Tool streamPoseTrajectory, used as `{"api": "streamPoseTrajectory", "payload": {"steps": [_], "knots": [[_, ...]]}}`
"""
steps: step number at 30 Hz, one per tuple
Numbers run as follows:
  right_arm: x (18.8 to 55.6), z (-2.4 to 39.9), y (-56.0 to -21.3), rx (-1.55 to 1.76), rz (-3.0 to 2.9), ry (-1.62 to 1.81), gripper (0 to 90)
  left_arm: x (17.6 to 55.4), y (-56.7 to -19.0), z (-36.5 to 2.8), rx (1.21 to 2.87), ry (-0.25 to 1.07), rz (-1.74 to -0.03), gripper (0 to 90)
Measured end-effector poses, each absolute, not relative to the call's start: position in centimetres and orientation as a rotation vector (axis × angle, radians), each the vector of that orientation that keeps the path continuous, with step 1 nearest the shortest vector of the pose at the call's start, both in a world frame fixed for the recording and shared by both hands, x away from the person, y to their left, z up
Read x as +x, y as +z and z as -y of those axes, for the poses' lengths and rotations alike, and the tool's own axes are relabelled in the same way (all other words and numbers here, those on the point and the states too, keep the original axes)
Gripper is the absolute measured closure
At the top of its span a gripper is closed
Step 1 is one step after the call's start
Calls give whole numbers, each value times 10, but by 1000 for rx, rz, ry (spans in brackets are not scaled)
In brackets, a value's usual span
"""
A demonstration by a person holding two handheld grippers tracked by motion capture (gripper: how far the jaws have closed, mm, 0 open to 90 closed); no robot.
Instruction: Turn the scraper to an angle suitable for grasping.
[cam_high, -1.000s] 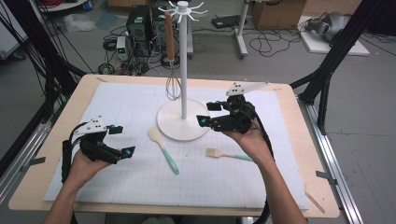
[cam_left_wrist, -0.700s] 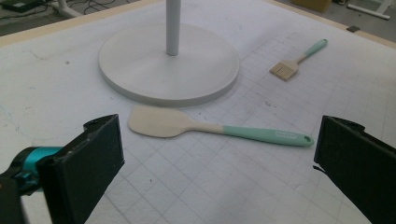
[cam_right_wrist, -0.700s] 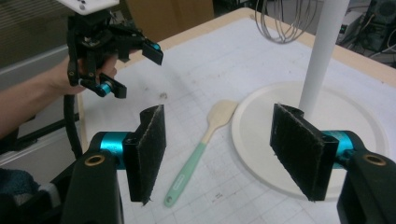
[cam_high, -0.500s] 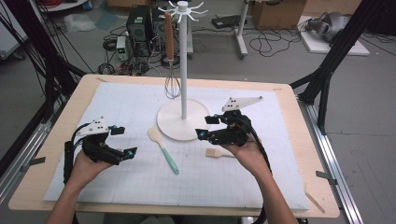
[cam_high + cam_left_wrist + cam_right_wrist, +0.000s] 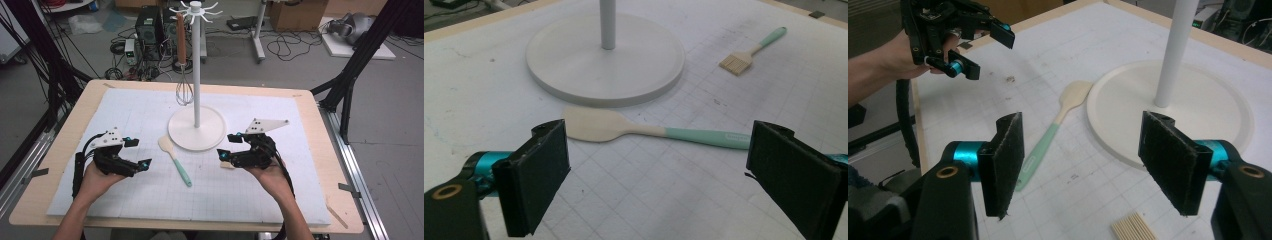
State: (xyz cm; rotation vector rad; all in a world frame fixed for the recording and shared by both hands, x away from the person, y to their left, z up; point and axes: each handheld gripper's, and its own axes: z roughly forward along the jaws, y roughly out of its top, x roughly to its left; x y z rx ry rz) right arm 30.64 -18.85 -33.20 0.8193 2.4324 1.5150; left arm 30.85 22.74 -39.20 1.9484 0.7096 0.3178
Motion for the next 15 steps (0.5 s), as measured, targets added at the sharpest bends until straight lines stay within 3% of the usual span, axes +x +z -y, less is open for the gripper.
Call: {"api": "streamPoseTrajectory", "payload": {"steps": [10, 15], "knots": [[299, 202, -353, 847, -2417, 1474, 275, 310, -393, -225, 1958, 289, -688, 184], [294, 210, -361, 853, -2416, 1465, 267, 313, -395, -221, 1975, 252, -657, 308]]}}
